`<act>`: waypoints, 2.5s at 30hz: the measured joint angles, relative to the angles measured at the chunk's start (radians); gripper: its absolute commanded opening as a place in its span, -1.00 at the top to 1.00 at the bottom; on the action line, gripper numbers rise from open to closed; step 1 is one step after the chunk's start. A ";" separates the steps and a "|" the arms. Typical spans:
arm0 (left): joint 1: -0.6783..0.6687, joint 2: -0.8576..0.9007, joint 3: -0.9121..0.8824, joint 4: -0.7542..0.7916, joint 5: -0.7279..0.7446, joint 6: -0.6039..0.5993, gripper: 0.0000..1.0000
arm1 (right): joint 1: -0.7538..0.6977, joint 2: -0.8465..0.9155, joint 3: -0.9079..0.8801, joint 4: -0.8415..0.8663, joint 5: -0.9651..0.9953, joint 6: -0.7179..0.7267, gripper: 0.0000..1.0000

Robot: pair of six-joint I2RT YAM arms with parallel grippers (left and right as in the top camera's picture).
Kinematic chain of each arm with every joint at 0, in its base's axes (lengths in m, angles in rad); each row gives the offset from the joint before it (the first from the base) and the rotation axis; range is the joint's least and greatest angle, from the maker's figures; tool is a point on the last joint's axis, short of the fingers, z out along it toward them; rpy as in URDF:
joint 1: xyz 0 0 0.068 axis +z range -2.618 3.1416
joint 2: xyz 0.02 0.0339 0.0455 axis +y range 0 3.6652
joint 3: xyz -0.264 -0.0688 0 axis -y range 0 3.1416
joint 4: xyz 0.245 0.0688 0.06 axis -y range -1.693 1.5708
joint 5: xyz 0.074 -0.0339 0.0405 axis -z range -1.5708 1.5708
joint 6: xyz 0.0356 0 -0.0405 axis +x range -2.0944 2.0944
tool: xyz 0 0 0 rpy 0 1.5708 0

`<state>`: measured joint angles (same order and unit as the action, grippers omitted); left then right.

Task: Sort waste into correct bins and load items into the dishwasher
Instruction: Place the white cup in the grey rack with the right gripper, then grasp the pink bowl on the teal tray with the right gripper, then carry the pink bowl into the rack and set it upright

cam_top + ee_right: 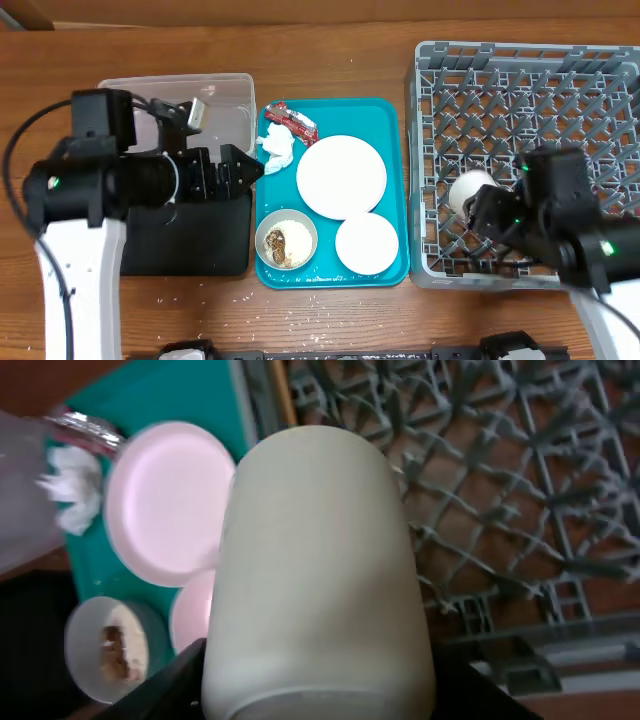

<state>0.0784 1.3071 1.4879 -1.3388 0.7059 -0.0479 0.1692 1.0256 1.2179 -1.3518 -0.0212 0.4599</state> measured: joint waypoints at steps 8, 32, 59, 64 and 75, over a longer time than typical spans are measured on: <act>0.000 -0.180 0.047 0.026 -0.069 0.000 -1.00 | -0.004 0.307 0.000 -0.051 -0.014 0.005 -0.29; 0.000 -0.393 0.049 -0.032 -0.538 -0.226 -1.00 | 0.354 0.051 -0.014 0.192 -0.082 -0.154 -0.24; 0.000 -0.411 0.053 -0.079 -0.685 -0.268 -1.00 | 0.460 0.719 -0.107 0.372 0.025 -0.219 0.92; 0.000 -0.411 0.053 -0.080 -0.685 -0.268 -1.00 | 0.461 0.667 -0.074 0.294 0.042 -0.180 0.92; 0.000 -0.410 0.053 -0.080 -0.685 -0.268 -1.00 | 0.461 0.274 0.034 0.158 0.478 0.068 0.92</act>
<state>0.0784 0.8967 1.5406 -1.4185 0.0212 -0.3161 0.6304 1.2999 1.2514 -1.1942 0.4568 0.5278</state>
